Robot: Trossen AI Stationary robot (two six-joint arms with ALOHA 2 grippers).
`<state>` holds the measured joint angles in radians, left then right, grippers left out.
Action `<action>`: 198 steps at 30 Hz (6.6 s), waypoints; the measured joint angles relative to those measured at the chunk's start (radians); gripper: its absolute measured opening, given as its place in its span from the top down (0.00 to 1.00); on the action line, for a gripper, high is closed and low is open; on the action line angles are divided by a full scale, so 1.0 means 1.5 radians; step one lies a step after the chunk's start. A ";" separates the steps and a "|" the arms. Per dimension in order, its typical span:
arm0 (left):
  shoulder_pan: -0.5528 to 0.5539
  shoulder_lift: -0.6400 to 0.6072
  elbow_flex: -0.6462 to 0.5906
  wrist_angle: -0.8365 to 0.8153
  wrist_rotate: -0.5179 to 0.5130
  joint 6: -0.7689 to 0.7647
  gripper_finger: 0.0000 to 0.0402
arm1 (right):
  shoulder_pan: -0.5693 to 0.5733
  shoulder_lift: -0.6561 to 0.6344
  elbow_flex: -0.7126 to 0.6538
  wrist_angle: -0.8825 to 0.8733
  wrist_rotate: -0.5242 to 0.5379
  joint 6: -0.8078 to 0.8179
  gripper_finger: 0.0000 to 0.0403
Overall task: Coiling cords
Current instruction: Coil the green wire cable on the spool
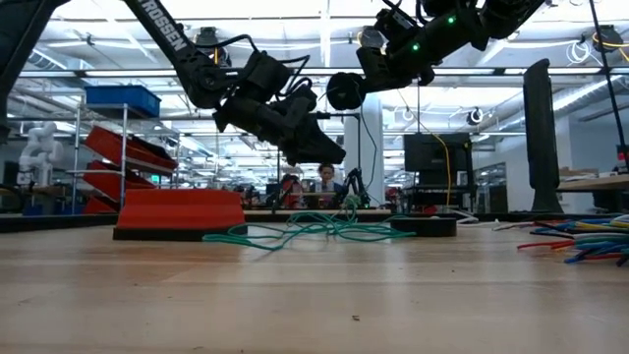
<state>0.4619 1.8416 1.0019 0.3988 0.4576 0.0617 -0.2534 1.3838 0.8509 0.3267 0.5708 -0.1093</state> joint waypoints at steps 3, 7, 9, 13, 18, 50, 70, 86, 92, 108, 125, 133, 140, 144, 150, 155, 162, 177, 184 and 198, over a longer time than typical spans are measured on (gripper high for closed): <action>0.003 0.000 0.000 -0.006 0.000 0.000 0.62 | 0.000 0.000 0.000 0.003 0.000 -0.004 1.00; 0.001 0.001 0.000 -0.013 0.002 0.004 0.62 | 0.000 0.000 0.000 0.005 0.000 -0.005 1.00; 0.002 0.001 0.000 -0.009 0.002 0.004 0.62 | 0.000 0.000 0.000 0.006 0.000 -0.005 1.00; 0.003 0.001 0.000 -0.009 0.003 0.004 0.62 | 0.000 0.000 0.000 0.006 0.000 0.002 1.00; 0.005 0.001 0.000 -0.010 0.006 0.015 0.62 | 0.000 0.000 0.000 0.031 0.000 0.039 1.00; 0.051 -0.112 0.000 -0.099 0.085 0.058 0.62 | 0.013 0.000 0.000 0.216 -0.001 -0.027 1.00; 0.066 -0.109 0.000 -0.131 -0.019 0.127 0.62 | 0.013 0.000 0.000 0.250 -0.036 -0.048 1.00; 0.081 -0.055 0.000 -0.039 0.125 0.063 0.62 | 0.013 0.000 0.000 0.271 -0.034 -0.042 1.00; 0.113 -0.055 0.000 -0.047 0.202 0.034 0.62 | 0.013 0.000 0.000 0.269 -0.035 -0.042 1.00; 0.182 -0.059 0.000 -0.057 0.230 0.033 0.62 | 0.013 0.000 0.000 0.257 -0.035 -0.043 1.00; 0.156 -0.060 0.000 -0.066 0.357 0.035 0.56 | 0.013 0.000 0.000 0.258 -0.035 -0.035 1.00; 0.116 -0.060 0.000 -0.063 0.326 0.034 0.46 | 0.013 0.000 0.000 0.258 -0.035 -0.035 1.00; 0.114 -0.056 0.000 -0.067 0.272 0.034 0.52 | 0.015 0.000 0.000 0.258 -0.035 -0.034 1.00; 0.118 -0.046 0.000 -0.069 0.244 0.054 0.67 | 0.019 0.000 0.000 0.259 -0.036 -0.034 1.00; 0.131 -0.042 0.000 -0.059 0.243 0.073 0.91 | 0.023 0.000 0.000 0.245 -0.095 -0.038 1.00; 0.144 -0.042 0.000 -0.041 0.240 0.070 0.99 | 0.023 0.000 0.000 0.221 -0.124 -0.039 1.00; 0.167 -0.042 0.000 -0.044 0.230 0.070 0.99 | 0.023 -0.007 0.000 0.134 -0.123 -0.025 1.00; 0.217 -0.043 0.000 -0.048 0.143 0.050 1.00 | 0.022 -0.016 0.000 0.043 -0.199 -0.025 1.00; 0.248 -0.043 0.000 -0.049 0.137 0.032 1.00 | 0.021 -0.017 0.000 -0.006 -0.209 -0.020 1.00; 0.246 -0.043 0.031 -0.077 0.201 0.001 1.00 | 0.011 -0.017 0.000 -0.139 -0.069 -0.114 1.00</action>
<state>0.8308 1.7763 1.0489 0.2829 0.7593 0.0628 -0.2371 1.3590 0.8513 0.1186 0.4676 -0.2796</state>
